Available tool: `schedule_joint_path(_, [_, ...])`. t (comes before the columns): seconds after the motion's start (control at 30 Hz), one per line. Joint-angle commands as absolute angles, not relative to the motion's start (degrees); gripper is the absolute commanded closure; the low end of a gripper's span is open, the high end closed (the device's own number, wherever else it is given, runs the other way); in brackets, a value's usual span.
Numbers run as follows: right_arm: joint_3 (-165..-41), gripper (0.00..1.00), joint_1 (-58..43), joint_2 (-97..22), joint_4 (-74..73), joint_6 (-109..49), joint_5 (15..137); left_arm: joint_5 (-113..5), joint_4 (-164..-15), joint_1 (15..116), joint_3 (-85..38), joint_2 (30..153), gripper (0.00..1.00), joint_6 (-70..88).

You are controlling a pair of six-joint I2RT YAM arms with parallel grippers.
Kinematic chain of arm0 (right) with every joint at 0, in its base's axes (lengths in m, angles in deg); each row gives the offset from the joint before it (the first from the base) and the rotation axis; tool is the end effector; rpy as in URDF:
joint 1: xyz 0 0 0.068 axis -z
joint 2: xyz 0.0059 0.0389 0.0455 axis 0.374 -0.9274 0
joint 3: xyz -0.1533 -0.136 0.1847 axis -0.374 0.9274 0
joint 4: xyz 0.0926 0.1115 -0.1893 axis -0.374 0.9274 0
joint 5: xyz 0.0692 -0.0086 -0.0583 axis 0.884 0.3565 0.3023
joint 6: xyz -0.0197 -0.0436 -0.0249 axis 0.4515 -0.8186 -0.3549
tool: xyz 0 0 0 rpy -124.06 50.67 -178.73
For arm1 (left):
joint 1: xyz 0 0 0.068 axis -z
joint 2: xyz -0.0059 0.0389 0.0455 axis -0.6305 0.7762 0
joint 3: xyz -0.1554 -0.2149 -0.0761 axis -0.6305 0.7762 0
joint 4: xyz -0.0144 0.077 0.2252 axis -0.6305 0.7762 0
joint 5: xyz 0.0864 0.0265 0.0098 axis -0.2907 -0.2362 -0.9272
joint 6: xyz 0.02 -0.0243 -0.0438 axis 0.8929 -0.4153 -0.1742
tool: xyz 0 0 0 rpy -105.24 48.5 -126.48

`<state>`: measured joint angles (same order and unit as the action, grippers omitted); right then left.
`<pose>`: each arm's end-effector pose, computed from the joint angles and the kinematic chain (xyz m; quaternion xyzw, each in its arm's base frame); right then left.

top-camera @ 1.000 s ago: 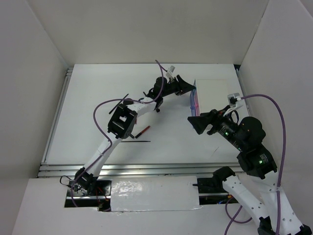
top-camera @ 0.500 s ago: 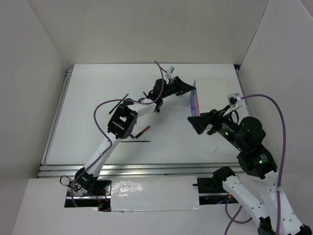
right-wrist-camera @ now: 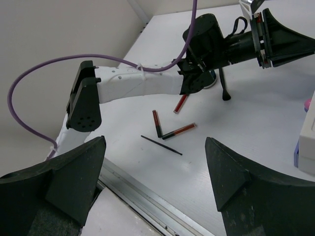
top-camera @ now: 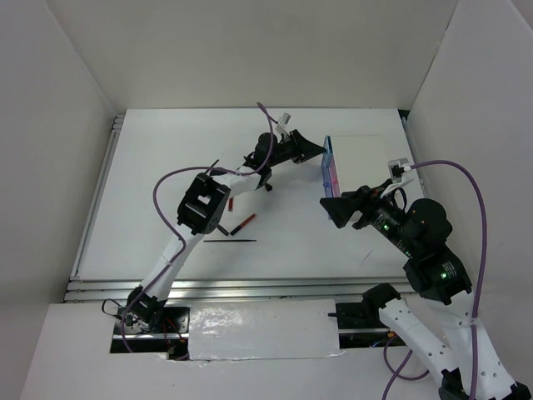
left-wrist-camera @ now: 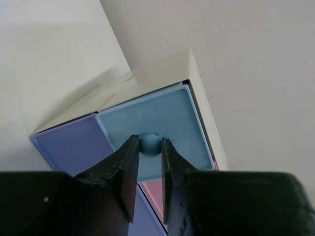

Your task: Organize the makeup

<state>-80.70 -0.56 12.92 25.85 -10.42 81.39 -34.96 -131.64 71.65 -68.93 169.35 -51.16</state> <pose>0.0706 0.0381 0.3809 -0.0525 0.7325 0.3568 0.5774 0.4772 -0.3240 0.1750 -0.0429 0.6534 -0.6790 0.3319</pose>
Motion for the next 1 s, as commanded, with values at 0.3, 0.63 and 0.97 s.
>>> schedule_joint_path(0.3, [-80.86, 0.11, -0.89, 12.37, 23.63, -10.86, 80.97, -34.69, -130.76, 68.27, -62.65, 162.44, 0.97, -48.02])
schedule_joint_path(0.63, [-81.21, 0.11, -0.89, 11.67, 23.63, -10.95, 80.80, -33.29, -131.29, 65.29, -56.85, 158.14, 0.99, -46.79])
schedule_joint_path(0.97, [-81.30, 0.11, -0.98, 11.14, 23.28, -10.86, 80.97, -31.53, -131.38, 62.47, -51.66, 154.44, 0.97, -45.56])
